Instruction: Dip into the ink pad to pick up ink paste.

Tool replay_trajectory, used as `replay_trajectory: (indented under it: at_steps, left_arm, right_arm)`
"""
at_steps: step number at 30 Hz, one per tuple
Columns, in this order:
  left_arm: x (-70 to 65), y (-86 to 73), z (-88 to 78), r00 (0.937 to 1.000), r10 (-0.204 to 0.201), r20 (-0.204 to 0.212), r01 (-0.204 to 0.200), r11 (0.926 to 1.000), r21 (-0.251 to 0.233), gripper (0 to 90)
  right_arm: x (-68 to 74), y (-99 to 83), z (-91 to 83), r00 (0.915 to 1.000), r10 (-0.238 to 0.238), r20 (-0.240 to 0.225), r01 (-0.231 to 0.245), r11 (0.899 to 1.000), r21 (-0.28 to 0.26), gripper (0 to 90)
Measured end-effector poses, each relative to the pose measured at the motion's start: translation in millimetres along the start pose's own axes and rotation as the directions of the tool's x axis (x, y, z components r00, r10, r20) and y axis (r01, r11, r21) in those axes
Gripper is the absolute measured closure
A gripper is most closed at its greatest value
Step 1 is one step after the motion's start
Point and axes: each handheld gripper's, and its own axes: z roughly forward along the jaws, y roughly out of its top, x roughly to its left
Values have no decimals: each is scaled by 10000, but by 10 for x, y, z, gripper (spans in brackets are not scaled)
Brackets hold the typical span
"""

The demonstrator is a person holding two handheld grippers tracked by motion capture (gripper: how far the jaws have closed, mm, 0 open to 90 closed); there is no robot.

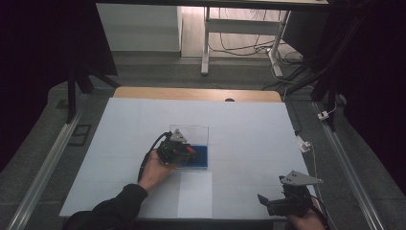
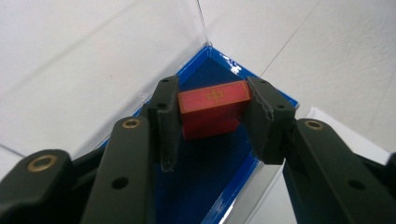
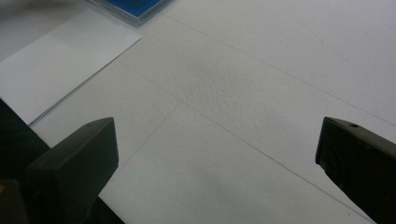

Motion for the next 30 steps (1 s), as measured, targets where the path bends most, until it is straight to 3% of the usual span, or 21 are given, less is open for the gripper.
replay_trajectory:
  at_steps: [6, 13, 19, 25, 30]
  left_arm:
    - [-40, 9, 29, 9994, 263, -228, -260, 9996, 139, 579]
    - [6, -15, 33, 9999, -100, 57, 99, 9999, 110, 582]
    - [-136, 1, 41, 9957, 560, -738, -542, 9982, 259, 584]
    - [-44, -19, 34, 9994, 266, -222, -263, 9996, 132, 583]
    - [-66, -17, 39, 9989, 319, -340, -315, 9994, 131, 583]
  right_arm:
    - [0, -4, -6, 10000, 4, 8, -4, 10000, -3, 0]
    - [4, -4, -5, 10000, -43, 20, 43, 10000, 24, 0]
    - [4, -3, -3, 10000, -34, 17, 34, 10000, 46, 0]
    - [3, -5, -5, 10000, -25, 31, 25, 10000, 33, 0]
    - [2, -6, -6, 10000, 3, 28, -3, 10000, 31, 0]
